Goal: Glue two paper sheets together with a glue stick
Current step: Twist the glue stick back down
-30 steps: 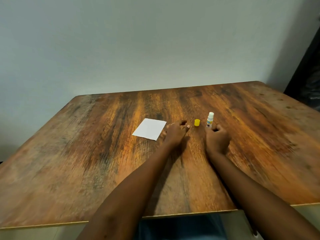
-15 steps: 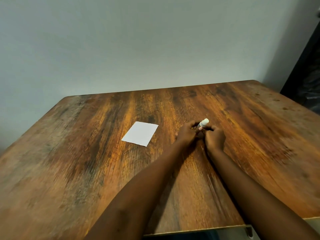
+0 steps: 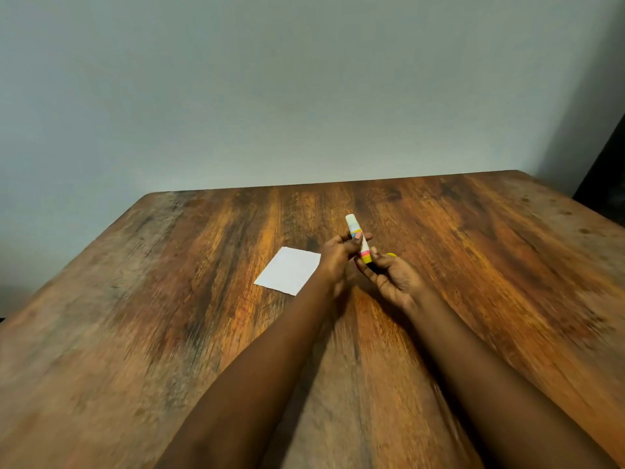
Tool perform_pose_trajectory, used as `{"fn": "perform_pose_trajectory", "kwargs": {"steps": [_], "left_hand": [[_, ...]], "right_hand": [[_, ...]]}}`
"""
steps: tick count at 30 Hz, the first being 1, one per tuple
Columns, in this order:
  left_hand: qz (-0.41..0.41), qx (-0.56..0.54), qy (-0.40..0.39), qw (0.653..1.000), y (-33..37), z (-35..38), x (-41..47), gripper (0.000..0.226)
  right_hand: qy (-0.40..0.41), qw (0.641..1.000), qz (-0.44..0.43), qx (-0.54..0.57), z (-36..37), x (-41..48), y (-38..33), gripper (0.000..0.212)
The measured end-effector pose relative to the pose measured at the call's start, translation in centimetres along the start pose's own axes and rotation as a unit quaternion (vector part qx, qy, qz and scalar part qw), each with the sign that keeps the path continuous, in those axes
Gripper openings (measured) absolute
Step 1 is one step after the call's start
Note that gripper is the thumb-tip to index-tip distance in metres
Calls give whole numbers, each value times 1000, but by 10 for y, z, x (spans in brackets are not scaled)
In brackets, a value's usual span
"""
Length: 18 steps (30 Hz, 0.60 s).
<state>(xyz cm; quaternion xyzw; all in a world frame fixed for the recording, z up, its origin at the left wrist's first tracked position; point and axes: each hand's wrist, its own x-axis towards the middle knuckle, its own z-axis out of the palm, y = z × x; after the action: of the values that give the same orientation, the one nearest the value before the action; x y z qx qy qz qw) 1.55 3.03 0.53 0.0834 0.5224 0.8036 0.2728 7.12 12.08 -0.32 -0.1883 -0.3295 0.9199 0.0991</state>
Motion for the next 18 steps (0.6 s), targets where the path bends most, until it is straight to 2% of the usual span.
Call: {"fn": "perform_pose_trajectory", "kwargs": {"steps": [4,7,11,13,15,16,18], "left_hand": [[0,2,24,1000,13,-21,-1,17],[-16,-7,56,998,20,-32,0,34],[-35,-25,98,994,28,-39,1,40],[-26,-15,110,993,31,-38,1,41],[-14,-5,124,992,35,-36,2,40],[-8,-2,130,992,36,-35,3,39],[1,-5,128,992,40,-32,2,38]], "right_hand": [[-32,999,18,-22,13,3,12,21],[-38,996,-19,-77,20,7,17,17],[-31,976,-72,-204,29,8,21,12],[23,930,-125,-344,35,9,22,26],[87,861,-188,-464,43,9,21,42],[105,833,-218,-497,48,7,22,48],[116,805,-263,-520,54,4,24,50]]}}
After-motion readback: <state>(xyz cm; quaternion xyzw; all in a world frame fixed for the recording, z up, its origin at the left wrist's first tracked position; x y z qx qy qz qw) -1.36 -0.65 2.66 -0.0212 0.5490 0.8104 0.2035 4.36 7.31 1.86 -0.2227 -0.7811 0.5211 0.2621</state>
